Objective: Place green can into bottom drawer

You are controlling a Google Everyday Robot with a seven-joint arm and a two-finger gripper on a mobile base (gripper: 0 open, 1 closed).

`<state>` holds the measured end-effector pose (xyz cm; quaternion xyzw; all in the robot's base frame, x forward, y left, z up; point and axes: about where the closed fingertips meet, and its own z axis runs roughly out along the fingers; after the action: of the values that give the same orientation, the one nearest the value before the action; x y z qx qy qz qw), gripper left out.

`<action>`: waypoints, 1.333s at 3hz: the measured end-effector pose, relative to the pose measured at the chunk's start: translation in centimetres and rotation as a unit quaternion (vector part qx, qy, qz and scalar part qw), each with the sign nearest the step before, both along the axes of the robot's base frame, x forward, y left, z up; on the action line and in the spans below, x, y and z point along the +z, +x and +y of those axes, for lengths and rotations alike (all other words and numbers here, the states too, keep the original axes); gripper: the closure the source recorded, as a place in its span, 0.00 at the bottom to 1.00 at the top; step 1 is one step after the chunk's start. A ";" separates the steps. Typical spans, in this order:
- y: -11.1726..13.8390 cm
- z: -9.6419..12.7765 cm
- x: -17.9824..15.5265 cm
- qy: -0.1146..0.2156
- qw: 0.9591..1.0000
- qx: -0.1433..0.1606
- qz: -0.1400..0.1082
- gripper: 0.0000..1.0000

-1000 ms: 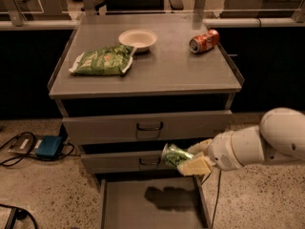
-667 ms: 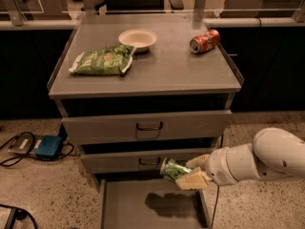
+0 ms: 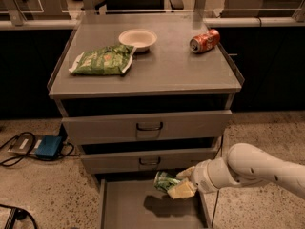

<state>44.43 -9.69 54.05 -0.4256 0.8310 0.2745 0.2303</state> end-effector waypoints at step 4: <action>-0.1 2.3 -10.3 0.006 1.000 0.023 0.001 1.00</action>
Offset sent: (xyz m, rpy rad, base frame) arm 0.0011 0.0192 -0.0708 -0.0048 0.0282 0.0054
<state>44.34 -7.41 43.79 -0.4433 0.8192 0.2851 0.2259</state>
